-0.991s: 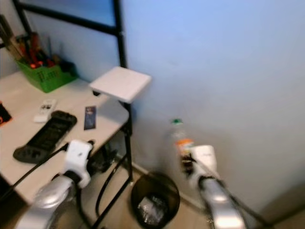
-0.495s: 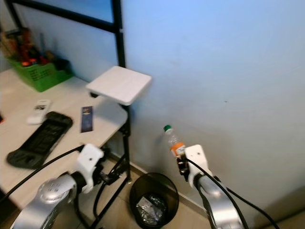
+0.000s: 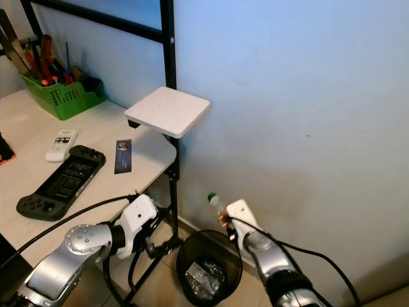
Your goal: Clean up the room
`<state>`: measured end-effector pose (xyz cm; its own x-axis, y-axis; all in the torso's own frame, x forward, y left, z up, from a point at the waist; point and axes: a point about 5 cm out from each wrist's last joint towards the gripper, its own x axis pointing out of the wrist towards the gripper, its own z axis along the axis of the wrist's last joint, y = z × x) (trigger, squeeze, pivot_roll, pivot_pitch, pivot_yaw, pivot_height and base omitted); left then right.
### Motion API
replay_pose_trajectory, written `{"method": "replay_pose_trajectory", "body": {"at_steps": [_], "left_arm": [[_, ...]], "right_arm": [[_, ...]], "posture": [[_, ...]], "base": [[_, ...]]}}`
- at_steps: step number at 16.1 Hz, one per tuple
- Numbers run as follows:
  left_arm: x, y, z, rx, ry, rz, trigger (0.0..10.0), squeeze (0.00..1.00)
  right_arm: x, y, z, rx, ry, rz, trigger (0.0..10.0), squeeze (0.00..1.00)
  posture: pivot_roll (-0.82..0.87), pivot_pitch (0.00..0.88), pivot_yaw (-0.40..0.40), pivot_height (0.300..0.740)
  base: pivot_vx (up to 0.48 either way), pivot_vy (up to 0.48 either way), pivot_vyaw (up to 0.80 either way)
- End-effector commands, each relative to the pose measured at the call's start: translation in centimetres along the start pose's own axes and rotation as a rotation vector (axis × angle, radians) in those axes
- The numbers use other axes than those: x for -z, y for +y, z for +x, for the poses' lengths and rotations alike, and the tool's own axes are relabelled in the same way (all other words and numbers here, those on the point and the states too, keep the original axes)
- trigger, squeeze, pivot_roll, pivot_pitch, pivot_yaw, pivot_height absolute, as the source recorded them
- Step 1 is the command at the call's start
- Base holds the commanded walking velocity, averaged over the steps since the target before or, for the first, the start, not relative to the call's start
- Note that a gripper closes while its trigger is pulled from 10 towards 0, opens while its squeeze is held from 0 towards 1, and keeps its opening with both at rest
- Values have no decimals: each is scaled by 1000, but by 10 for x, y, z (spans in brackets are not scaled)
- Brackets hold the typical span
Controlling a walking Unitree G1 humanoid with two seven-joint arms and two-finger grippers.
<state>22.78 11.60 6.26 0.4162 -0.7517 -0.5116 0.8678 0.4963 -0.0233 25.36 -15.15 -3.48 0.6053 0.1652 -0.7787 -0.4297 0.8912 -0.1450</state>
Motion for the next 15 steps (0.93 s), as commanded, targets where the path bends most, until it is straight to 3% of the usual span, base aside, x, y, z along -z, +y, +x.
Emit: {"method": "replay_pose_trajectory", "body": {"at_steps": [1, 9, 10, 11, 12, 15], "left_arm": [[-1, 0, 1, 17, 13, 7, 10000, 0], [1, -3, 0, 35, 27, 1, 10000, 0], [1, -2, 0, 33, 29, 3, 10000, 0], [1, -2, 0, 32, 30, 3, 10000, 0], [2, -1, 0, 30, 37, 12, 10000, 0], [1, -2, 0, 30, 29, -2, 10000, 0]], "right_arm": [[0, 0, 2, 7, 12, -26, 10000, 0], [15, 2, 5, -14, 77, -2, 10000, 0], [16, 4, 6, -25, 74, 16, 10000, 145], [17, 4, 6, -29, 78, 23, 10000, 608], [17, 7, 6, -39, 78, 24, 10000, 1000], [20, 17, 7, -73, 95, 53, 10000, 1000]], "posture": [[88, 0, -22, 740], [91, 0, -20, 740], [96, 0, -24, 740], [97, 0, -25, 740], [97, 0, -25, 740], [98, 0, -26, 740]], "base": [[0, 0, 0], [0, 0, 0], [0, 0, 0], [0, 0, 0], [0, 0, 0], [0, 0, 0]]}}
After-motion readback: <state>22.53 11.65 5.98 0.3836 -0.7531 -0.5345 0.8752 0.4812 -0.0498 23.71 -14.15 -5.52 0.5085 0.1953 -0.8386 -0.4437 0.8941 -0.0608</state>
